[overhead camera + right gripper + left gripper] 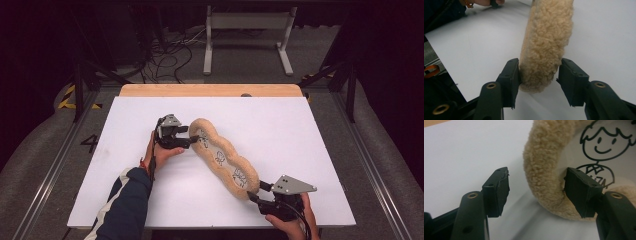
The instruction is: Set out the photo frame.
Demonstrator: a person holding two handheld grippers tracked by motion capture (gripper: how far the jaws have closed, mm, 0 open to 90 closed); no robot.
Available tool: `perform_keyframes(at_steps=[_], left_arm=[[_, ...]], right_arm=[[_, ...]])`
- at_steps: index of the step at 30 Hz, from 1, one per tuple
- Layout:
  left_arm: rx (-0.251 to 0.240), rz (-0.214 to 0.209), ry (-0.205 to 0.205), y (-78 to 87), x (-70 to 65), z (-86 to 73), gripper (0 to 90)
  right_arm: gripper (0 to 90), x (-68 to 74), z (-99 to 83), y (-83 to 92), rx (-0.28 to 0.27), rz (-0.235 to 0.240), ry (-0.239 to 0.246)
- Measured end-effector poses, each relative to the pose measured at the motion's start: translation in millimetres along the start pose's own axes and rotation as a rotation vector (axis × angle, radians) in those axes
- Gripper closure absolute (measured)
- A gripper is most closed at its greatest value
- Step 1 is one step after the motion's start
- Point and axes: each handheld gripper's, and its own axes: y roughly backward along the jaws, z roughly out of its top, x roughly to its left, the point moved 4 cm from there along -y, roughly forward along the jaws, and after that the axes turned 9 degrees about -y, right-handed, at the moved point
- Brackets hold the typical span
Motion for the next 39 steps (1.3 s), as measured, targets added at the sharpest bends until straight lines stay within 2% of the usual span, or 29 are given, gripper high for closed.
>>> perform_keyframes(at_steps=[2, 4, 7, 12, 17, 18, 28, 32, 36, 39], left_arm=[[0.003, -0.018, -0.02, 1.4, -1.1, 0.6, 48.2], [0.014, -0.016, -0.027, 2.9, -2.6, 0.7, 58.3], [0.012, -0.012, -0.027, 3.2, -4.0, 1.2, 62.6], [0.017, -0.014, -0.004, 7.9, -5.5, -1.6, 63.6], [0.015, 0.001, -0.006, 14.5, -6.2, -5.8, 63.4], [0.016, -0.002, 0.008, 15.6, -7.6, -6.7, 63.4], [0.036, 0.01, 0.008, 24.9, -10.5, -9.8, 62.9], [0.022, 0.015, 0.018, 26.2, -12.0, -12.5, 62.5], [0.006, 0.028, 0.006, 26.1, -11.3, -11.7, 59.0], [-0.052, 0.046, 0.001, 29.9, -10.7, -6.1, 53.5]], right_arm=[[56.6, 0.5, -1.2, -1.3, -0.001, -0.001, 0.003], [58.3, 0.6, -1.7, -1.9, -0.001, 0.001, 0.004], [60.9, 0.9, -2.1, -1.1, 0.001, 0.001, 0.009], [62.3, -0.8, -2.5, -0.1, 0.001, -0.005, 0.002], [62.7, -5.6, -1.7, -0.1, -0.003, -0.012, -0.012], [62.7, -6.7, -1.6, -0.1, -0.004, -0.015, -0.015], [62.5, -12.9, -0.6, -0.3, -0.015, -0.034, -0.025], [60.9, -13.5, -1.0, 0.3, -0.028, -0.044, -0.029], [59.4, -12.8, -0.3, 2.5, -0.047, -0.047, -0.024], [59.2, -12.3, 1.0, 6.4, -0.077, -0.056, -0.024]])
